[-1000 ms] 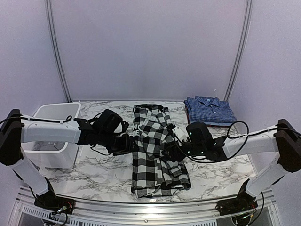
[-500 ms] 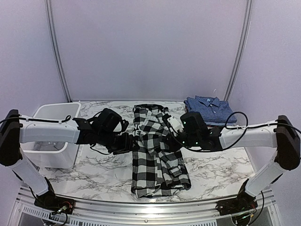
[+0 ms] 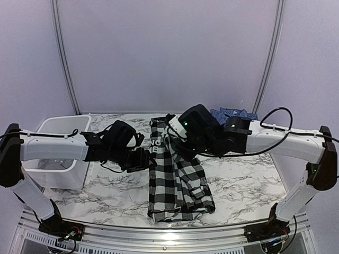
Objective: Fold and stack the long sleeve shirts
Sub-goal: Smooth out the rectangle-folded shirt at the center of the board.
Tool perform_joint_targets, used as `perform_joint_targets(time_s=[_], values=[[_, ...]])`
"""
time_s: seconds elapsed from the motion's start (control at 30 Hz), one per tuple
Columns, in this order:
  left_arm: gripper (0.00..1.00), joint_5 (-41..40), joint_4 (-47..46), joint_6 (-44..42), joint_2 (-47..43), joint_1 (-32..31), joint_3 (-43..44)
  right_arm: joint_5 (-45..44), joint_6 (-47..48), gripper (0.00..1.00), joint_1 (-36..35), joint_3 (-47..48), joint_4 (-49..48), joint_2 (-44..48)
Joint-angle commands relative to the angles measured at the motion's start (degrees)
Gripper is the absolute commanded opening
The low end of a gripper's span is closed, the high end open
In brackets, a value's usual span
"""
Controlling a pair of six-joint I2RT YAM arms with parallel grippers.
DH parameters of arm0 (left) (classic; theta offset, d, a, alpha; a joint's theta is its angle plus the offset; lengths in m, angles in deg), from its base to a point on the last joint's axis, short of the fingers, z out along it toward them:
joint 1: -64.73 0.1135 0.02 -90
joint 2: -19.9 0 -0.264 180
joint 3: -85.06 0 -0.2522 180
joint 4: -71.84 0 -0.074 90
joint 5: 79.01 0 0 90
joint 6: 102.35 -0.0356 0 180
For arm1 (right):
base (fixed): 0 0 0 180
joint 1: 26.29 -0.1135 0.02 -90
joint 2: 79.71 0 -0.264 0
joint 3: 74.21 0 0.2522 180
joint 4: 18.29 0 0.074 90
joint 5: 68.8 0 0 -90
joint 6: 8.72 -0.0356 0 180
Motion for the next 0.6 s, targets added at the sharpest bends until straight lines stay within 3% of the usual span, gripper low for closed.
perform_joint_targets(time_s=[0.0,0.27,0.37,0.43,0.57], values=[[0.61,-1.9,0.2,0.4,-1.5,1.0,-1.4,-8.8,1.8,0.0,-4.7,5.4,12.0,-6.9],[0.61,-1.9,0.2,1.9,-2.5,3.1,-4.3,-6.3,2.1,0.0,-11.5,8.2,15.1,-16.3],[0.62,-1.7,0.2,1.8,-2.3,3.2,-4.5,-1.0,1.5,0.01,-12.6,10.3,13.7,-18.0],[0.62,-1.6,0.2,1.7,-2.3,3.2,-4.6,3.7,0.4,0.07,-12.6,10.6,11.7,-18.4],[0.62,-1.2,0.2,1.4,-2.2,3.3,-5.0,9.8,-1.7,0.29,-12.5,9.7,7.6,-18.1]])
